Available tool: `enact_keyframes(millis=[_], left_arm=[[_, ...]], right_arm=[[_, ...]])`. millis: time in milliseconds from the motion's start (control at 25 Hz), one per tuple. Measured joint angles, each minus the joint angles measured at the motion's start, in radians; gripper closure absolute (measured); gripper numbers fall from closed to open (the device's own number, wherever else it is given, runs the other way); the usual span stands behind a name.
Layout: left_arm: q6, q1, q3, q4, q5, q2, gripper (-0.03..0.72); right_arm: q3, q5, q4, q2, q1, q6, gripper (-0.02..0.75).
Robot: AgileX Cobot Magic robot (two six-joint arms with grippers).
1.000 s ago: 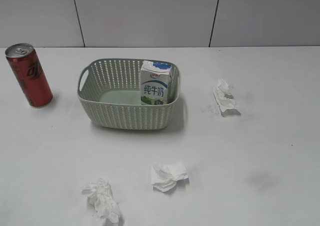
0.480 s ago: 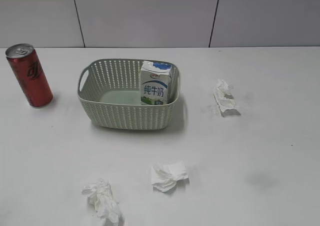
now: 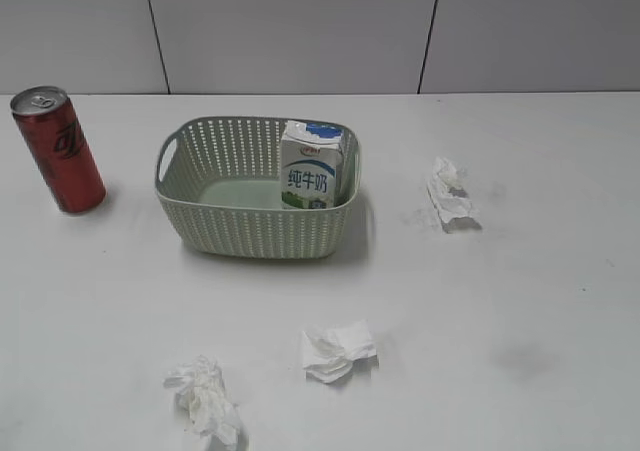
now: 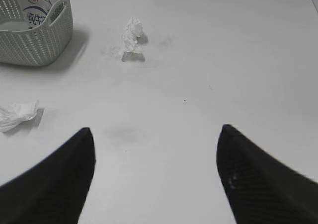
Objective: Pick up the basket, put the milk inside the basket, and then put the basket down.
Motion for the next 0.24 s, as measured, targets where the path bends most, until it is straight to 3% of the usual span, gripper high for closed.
enact_keyframes(millis=[240], left_arm=[[0.0,0.0,0.0,0.0,0.0,0.0,0.293]], right_arm=[[0.0,-0.001,0.0,0.0,0.0,0.0,0.162]])
